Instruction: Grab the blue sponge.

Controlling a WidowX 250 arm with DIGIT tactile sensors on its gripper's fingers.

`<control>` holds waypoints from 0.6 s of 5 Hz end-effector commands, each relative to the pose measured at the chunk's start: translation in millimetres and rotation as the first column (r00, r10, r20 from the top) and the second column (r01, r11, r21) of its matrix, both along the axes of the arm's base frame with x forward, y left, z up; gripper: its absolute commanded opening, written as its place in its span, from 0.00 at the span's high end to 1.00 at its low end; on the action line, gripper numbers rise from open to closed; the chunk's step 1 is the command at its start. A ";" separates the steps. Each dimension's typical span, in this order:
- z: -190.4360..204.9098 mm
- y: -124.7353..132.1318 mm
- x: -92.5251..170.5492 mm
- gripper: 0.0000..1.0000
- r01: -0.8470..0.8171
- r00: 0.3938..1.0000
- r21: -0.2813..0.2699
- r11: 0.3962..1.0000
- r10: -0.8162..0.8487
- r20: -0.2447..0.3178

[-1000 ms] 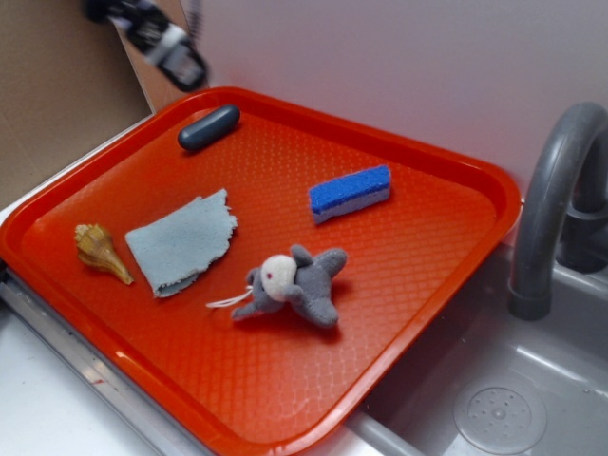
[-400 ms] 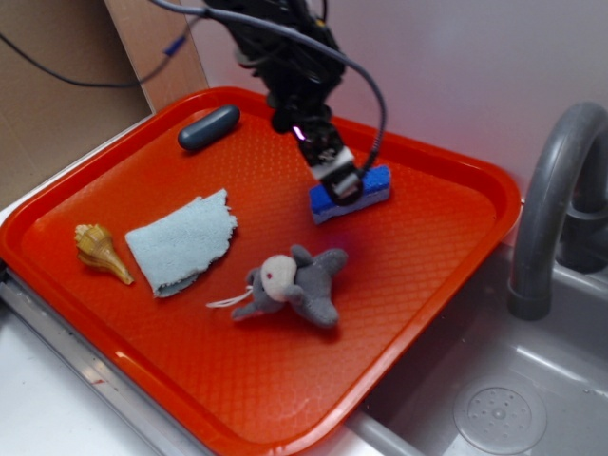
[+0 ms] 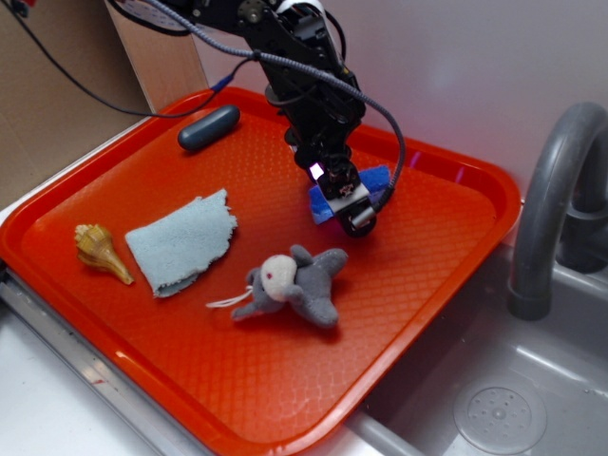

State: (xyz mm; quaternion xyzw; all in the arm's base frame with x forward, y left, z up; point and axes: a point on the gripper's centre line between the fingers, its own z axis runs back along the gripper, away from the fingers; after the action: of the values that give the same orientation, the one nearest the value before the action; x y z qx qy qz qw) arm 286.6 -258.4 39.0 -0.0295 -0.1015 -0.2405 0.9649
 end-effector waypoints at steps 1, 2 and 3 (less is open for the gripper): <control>5.6 -19.7 -2.4 1.00 0.065 0.998 -0.009 0.998 -0.065 0.011; 8.5 -20.1 -5.5 1.00 0.065 0.998 -0.017 0.998 -0.064 0.017; 21.5 -19.5 -8.6 1.00 0.063 0.998 -0.010 0.998 -0.063 0.022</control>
State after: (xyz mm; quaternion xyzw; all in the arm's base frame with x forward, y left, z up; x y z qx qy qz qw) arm 287.0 -263.1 35.0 -0.0184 -0.0813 -0.2536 0.9637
